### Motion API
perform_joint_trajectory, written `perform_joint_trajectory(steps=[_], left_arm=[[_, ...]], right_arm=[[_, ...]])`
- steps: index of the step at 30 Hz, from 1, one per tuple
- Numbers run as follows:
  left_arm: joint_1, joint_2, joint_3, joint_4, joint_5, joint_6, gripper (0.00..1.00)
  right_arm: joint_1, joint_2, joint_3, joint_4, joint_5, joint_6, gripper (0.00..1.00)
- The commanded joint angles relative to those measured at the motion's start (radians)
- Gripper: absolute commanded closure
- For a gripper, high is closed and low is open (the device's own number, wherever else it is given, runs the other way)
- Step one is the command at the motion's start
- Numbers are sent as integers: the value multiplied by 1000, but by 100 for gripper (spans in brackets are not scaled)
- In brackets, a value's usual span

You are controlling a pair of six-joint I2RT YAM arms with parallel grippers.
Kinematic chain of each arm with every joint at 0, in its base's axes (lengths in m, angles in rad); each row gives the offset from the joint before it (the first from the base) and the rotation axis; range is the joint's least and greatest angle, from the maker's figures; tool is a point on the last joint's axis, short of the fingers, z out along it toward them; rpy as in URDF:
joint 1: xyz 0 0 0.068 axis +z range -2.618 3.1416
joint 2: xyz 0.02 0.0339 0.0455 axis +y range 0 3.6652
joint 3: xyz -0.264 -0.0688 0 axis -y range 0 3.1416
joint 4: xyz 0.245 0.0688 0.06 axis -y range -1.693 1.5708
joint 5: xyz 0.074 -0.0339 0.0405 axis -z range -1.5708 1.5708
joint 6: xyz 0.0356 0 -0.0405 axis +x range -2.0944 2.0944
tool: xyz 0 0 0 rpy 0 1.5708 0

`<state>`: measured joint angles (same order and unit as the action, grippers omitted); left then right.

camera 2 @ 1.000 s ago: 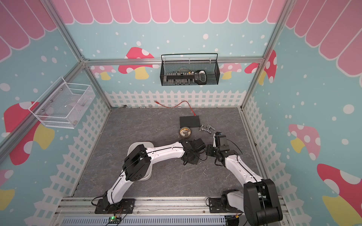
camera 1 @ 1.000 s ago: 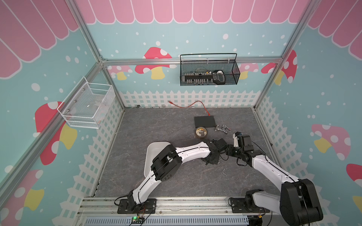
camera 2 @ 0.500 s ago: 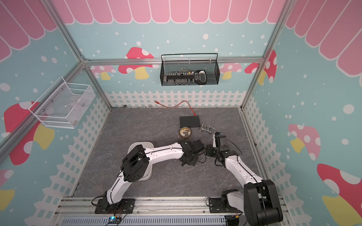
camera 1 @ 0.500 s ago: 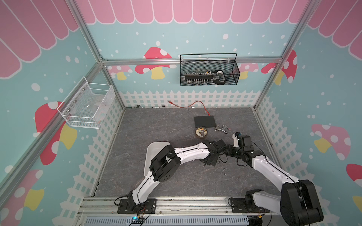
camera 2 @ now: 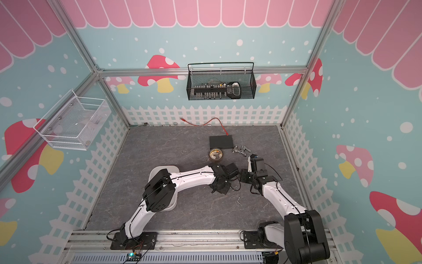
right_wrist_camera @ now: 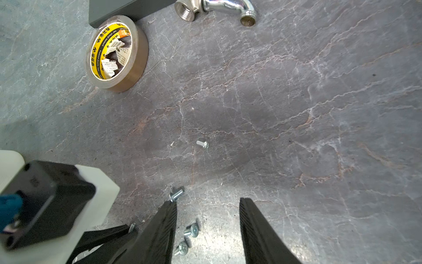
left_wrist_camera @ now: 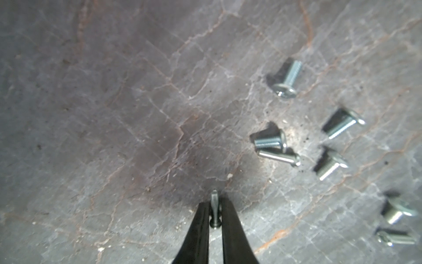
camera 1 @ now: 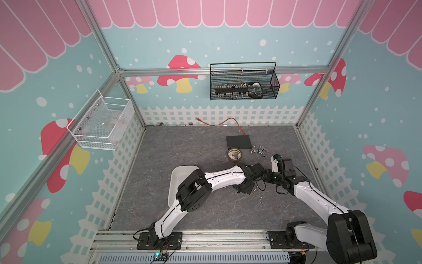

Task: Put the screws on the desktop into the storage box
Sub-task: Pick up the screw from the center of the board.

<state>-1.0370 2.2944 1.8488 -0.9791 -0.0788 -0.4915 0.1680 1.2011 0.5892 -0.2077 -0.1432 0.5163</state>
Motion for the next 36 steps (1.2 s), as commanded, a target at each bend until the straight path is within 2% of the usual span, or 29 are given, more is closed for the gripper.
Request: perform_joint_trajectory(steps=[1, 2, 10, 18, 23, 26, 29, 36], left_arm=[[-1, 113, -28, -157, 24, 31, 96], [-1, 118, -26, -160, 24, 33, 100], [9, 73, 4, -154, -36, 18, 100], [23, -73, 45, -89, -50, -8, 100], [27, -167, 11, -70, -36, -7, 100], [42, -243, -57, -63, -57, -20, 100], [88, -371, -187, -37, -93, -37, 100], [313, -747, -599, 55, -82, -61, 100]], right_arm=[[-7, -12, -14, 16, -12, -10, 49], [-6, -13, -15, 17, -12, -10, 49], [-6, -13, -18, 19, -18, -10, 50], [-6, -17, -20, 19, -18, -12, 50], [-7, -12, -20, 21, -21, -13, 50], [-6, -12, -20, 22, -21, -12, 50], [-6, -9, -21, 24, -26, -12, 50], [-6, 6, -14, 24, -39, -13, 51]])
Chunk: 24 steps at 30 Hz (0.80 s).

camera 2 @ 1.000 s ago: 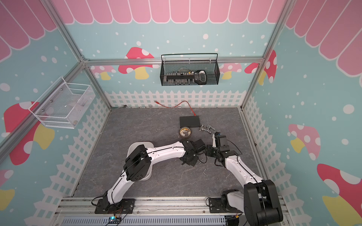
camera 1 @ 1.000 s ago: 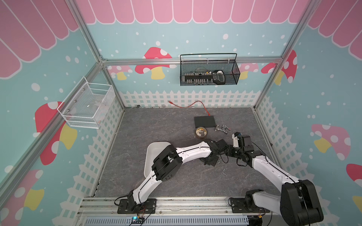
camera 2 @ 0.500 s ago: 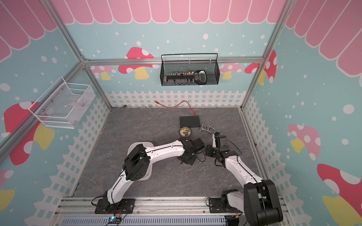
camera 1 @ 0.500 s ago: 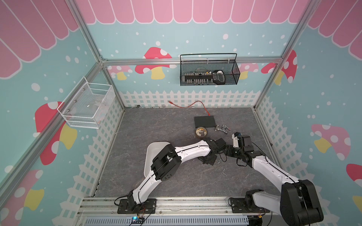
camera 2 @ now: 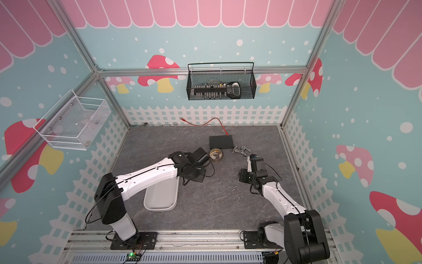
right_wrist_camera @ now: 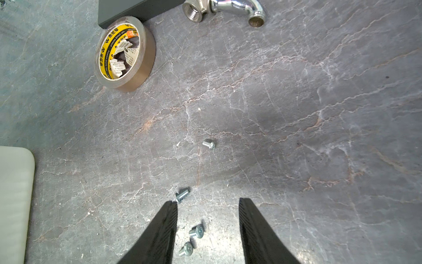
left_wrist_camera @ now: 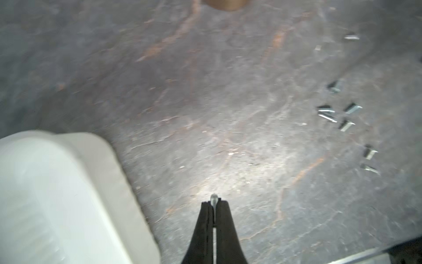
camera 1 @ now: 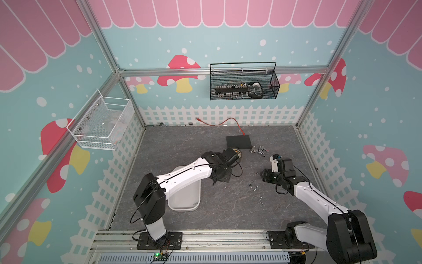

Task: Put the screws on the desktop into the storage box
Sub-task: Place the screw in the storage box.

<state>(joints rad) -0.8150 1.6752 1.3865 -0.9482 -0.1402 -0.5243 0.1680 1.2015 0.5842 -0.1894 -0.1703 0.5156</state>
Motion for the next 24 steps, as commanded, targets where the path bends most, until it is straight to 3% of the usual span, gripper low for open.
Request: perform_joint_trajectory(steps=[1, 6, 11, 14, 16, 18, 24], left_arm=[[140, -179, -198, 42, -8, -25, 100], [325, -315, -380, 106, 79, 21, 100], [379, -306, -420, 150, 126, 42, 98], [389, -297, -427, 169, 129, 42, 59], [389, -309, -436, 188, 132, 42, 46], [389, -343, -452, 214, 139, 40, 42], [390, -505, -543, 339, 200, 48, 42]], right_arm=[[-7, 6, -11, 7, -14, -12, 51], [-6, 11, -7, -3, -19, -14, 51], [-5, -3, -2, -17, -16, -14, 48], [-4, -1, 6, -39, -23, -17, 47], [-2, 0, 15, -60, -30, -21, 46], [-2, -5, 25, -90, -34, -23, 45], [46, -4, 48, -167, -22, -20, 45]])
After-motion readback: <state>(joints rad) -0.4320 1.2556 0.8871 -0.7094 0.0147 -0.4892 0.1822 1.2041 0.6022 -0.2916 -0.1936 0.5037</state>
